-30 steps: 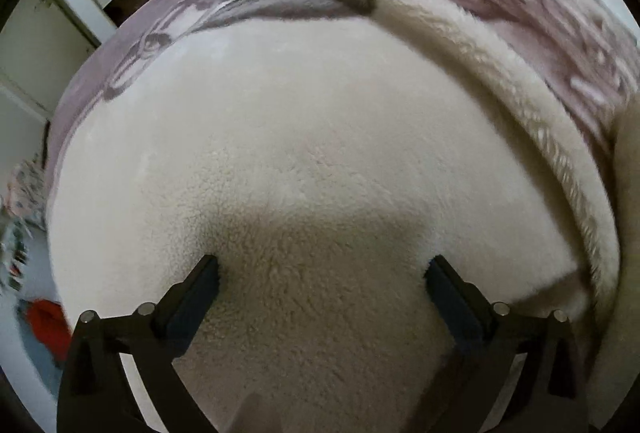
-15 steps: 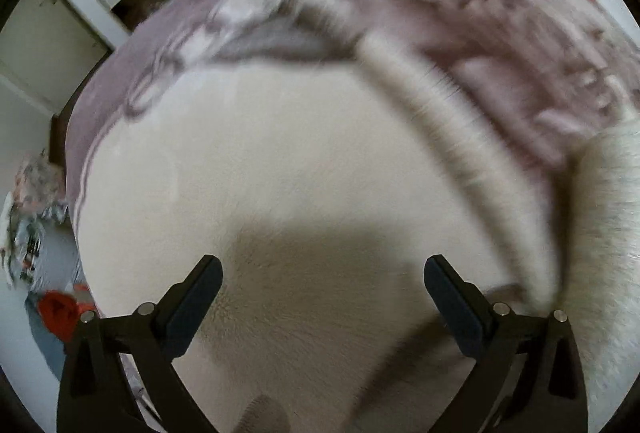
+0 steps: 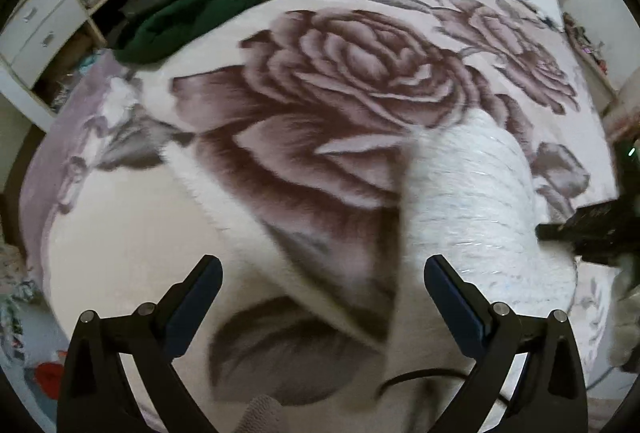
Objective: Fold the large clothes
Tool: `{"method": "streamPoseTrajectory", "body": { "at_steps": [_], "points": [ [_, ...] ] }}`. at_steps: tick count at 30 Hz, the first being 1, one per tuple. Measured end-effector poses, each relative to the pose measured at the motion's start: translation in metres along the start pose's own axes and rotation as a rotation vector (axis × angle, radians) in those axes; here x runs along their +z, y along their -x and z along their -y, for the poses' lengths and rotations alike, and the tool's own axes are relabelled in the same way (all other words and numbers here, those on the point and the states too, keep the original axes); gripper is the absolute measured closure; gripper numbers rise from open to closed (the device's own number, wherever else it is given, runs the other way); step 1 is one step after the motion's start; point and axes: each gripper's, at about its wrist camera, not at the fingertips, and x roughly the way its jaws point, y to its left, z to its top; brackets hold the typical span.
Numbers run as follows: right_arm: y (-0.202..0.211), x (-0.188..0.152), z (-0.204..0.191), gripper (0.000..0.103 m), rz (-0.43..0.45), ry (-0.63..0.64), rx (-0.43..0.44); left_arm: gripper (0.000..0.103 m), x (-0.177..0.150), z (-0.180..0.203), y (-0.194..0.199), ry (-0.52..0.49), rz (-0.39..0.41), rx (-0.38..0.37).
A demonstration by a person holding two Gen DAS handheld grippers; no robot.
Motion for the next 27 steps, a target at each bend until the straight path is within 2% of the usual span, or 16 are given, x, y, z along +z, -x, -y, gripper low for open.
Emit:
{"method": "streamPoseTrajectory", "body": {
  "at_steps": [3,5,7,10,12,14,17,20,22,24,27],
  "points": [
    [-0.006,-0.002,-0.004,0.085,0.031,0.049,-0.024,0.0,0.002,-0.025,0.011,0.029,0.011,0.044],
    [0.004,-0.003,-0.008,0.077,0.017,0.074,0.019,0.0,0.004,-0.038,0.022,0.044,0.025,0.072],
    [0.008,-0.005,-0.003,0.055,-0.045,0.083,0.119,0.0,0.005,-0.038,0.023,0.014,0.021,0.101],
    [0.012,-0.014,0.006,0.032,-0.082,0.045,0.235,0.0,0.004,-0.025,0.014,-0.042,-0.004,0.117],
    [0.013,-0.023,0.014,0.03,-0.099,0.04,0.263,0.0,0.002,-0.013,0.007,-0.06,-0.038,0.092],
    [0.012,-0.03,0.02,0.03,-0.124,0.035,0.269,0.0,-0.001,-0.002,0.002,-0.087,-0.064,0.111],
    [0.022,-0.038,0.027,0.03,-0.148,0.02,0.277,0.0,-0.004,0.0,0.01,-0.11,-0.039,0.155],
    [0.043,-0.06,0.043,0.03,-0.19,-0.018,0.289,0.0,-0.007,-0.015,0.024,-0.075,-0.035,0.151],
    [0.047,-0.076,0.054,0.03,-0.212,-0.045,0.269,0.0,-0.009,-0.025,0.03,-0.037,-0.048,0.121],
    [0.049,-0.095,0.066,0.03,-0.219,-0.069,0.266,0.0,-0.012,-0.032,0.036,0.011,-0.073,0.051],
    [0.037,-0.119,0.07,0.03,-0.238,-0.021,0.241,0.0,-0.016,-0.025,0.037,0.041,-0.092,-0.028]
  ]
}}
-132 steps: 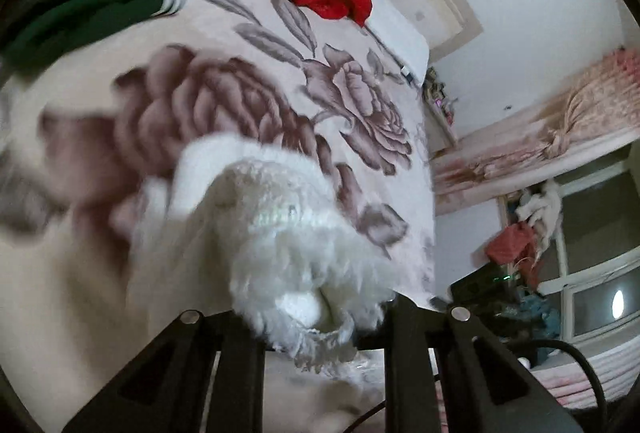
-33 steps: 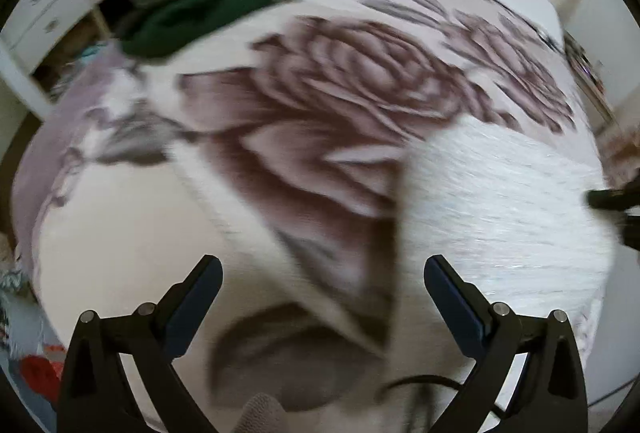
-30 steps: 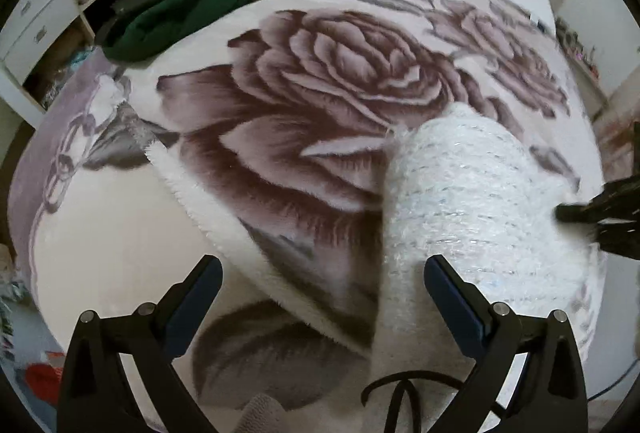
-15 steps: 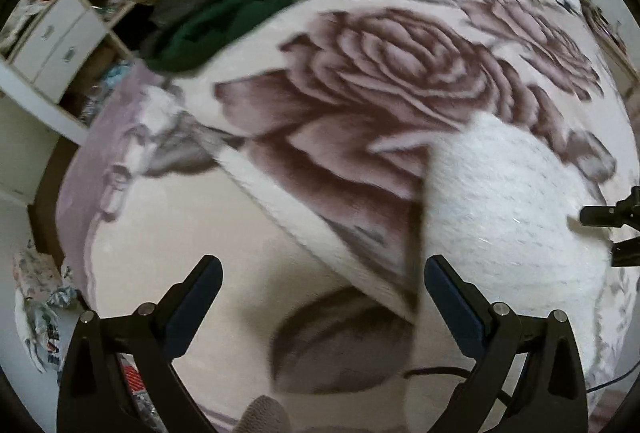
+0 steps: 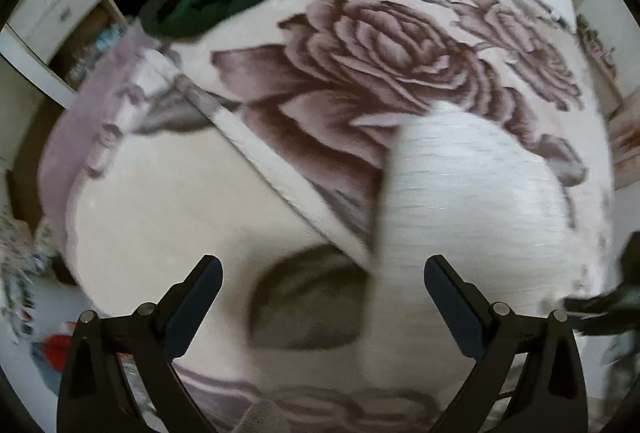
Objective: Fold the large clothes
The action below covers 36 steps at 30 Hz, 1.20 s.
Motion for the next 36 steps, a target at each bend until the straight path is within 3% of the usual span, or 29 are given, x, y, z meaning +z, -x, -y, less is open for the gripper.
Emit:
{"method": "streamPoseTrajectory", "body": {
  "at_steps": [3,4,5,8,10,12,14,16,19,22,24,26,27,30,33,36],
  "points": [
    [-0.027,-0.009,0.01,0.034,-0.016,0.01,-0.017,0.0,-0.006,0.024,-0.013,-0.056,-0.011,0.037],
    [-0.033,-0.014,0.013,0.052,-0.006,0.009,-0.015,0.0,-0.007,0.031,-0.017,-0.077,-0.002,0.054],
    [-0.038,-0.019,0.016,0.057,0.014,0.014,-0.04,0.0,-0.008,0.04,-0.026,-0.103,0.01,0.081],
    [-0.052,-0.025,0.029,0.057,0.024,0.013,-0.164,0.0,-0.014,0.06,-0.067,-0.193,-0.003,0.166],
    [-0.054,-0.026,0.037,0.057,-0.012,-0.016,-0.133,0.0,-0.019,0.066,-0.09,-0.237,-0.014,0.218],
    [-0.045,-0.028,0.042,0.056,-0.039,-0.018,-0.102,0.0,-0.016,0.062,-0.091,-0.242,-0.014,0.219],
    [-0.026,-0.03,0.044,0.047,-0.011,-0.013,-0.062,0.0,-0.011,0.051,-0.076,-0.21,-0.005,0.159],
    [-0.005,-0.027,0.047,0.014,0.052,0.031,-0.022,0.0,-0.01,0.037,-0.061,-0.165,0.012,0.088],
    [0.007,-0.008,0.052,0.012,0.106,0.082,0.041,0.0,-0.01,0.015,-0.052,-0.113,0.038,-0.033],
    [-0.002,0.017,0.067,0.012,0.095,0.105,0.183,0.0,-0.013,-0.006,-0.075,-0.058,-0.025,-0.211],
    [-0.018,0.033,0.069,0.012,0.062,0.154,0.258,0.0,-0.015,-0.015,-0.099,0.023,-0.112,-0.412],
    [-0.039,0.046,0.064,0.012,0.02,0.213,0.271,0.0,-0.017,-0.016,-0.123,0.097,-0.172,-0.643],
    [-0.049,0.051,0.064,0.012,0.001,0.223,0.281,0.0,-0.017,-0.012,-0.13,0.106,-0.18,-0.699],
    [-0.076,0.063,0.068,0.007,-0.069,0.209,0.366,0.0,-0.011,0.008,-0.148,0.056,-0.168,-0.709],
    [-0.08,0.068,0.069,0.005,-0.098,0.209,0.382,0.0,0.0,0.016,-0.15,0.052,-0.129,-0.739],
    [-0.086,0.065,0.059,0.006,-0.097,0.222,0.416,0.017,0.008,0.024,-0.137,0.04,-0.076,-0.744]
  ]
}}
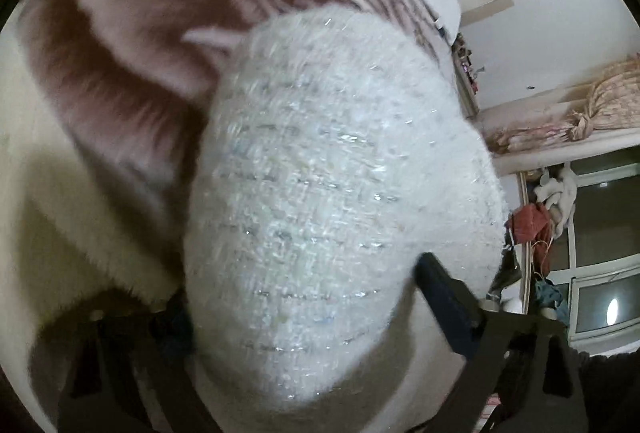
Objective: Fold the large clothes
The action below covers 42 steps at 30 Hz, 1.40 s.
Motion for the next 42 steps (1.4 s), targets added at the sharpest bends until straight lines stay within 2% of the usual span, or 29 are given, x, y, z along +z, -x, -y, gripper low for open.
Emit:
{"method": "streamPoseTrajectory", "body": {
  "at_steps": [2,3,5,9,12,18,23,26,28,32,37,39,40,42],
  "points": [
    [-0.009,-0.003,-0.009,0.015,0.023,0.005,0.011,0.024,0.004,0.012,0.003,-0.036,0.009,0.021],
    [-0.007,-0.006,-0.011,0.031,0.034,0.0,0.031,0.027,0.007,0.019,0.007,-0.05,0.014,0.037],
    [-0.003,-0.014,-0.018,0.044,0.075,-0.005,0.053,0.029,0.013,0.025,0.008,-0.055,0.02,0.042],
    [0.003,-0.024,-0.04,0.053,0.13,0.012,0.075,0.029,0.03,0.046,0.006,-0.106,0.003,0.06],
    [0.016,-0.029,-0.058,0.054,0.166,0.038,0.077,0.029,0.05,0.046,0.014,-0.142,-0.001,0.054],
    [0.064,-0.016,-0.085,0.054,0.253,0.076,0.067,0.029,0.112,0.078,0.002,-0.223,-0.002,0.014],
    [0.112,0.036,-0.109,0.054,0.353,0.11,0.041,0.029,0.19,0.111,-0.031,-0.292,0.011,-0.023],
    [0.139,0.081,-0.118,0.054,0.4,0.13,0.028,0.029,0.235,0.125,-0.056,-0.322,0.02,-0.04],
    [0.16,0.115,-0.117,0.054,0.428,0.132,0.01,0.029,0.263,0.13,-0.077,-0.334,0.014,-0.05],
    [0.177,0.165,-0.107,0.054,0.462,0.108,-0.031,0.029,0.311,0.131,-0.13,-0.355,-0.02,-0.042],
    [0.189,0.214,-0.071,0.054,0.488,0.062,-0.058,0.029,0.34,0.124,-0.188,-0.365,-0.069,-0.003],
    [0.184,0.23,-0.056,0.054,0.492,0.034,-0.086,0.029,0.339,0.119,-0.211,-0.397,-0.113,0.053],
    [0.183,0.233,-0.048,0.054,0.484,0.026,-0.099,0.029,0.338,0.118,-0.216,-0.407,-0.125,0.074],
    [0.18,0.237,-0.038,0.054,0.47,0.022,-0.115,0.027,0.337,0.113,-0.218,-0.406,-0.149,0.061]
  ]
}}
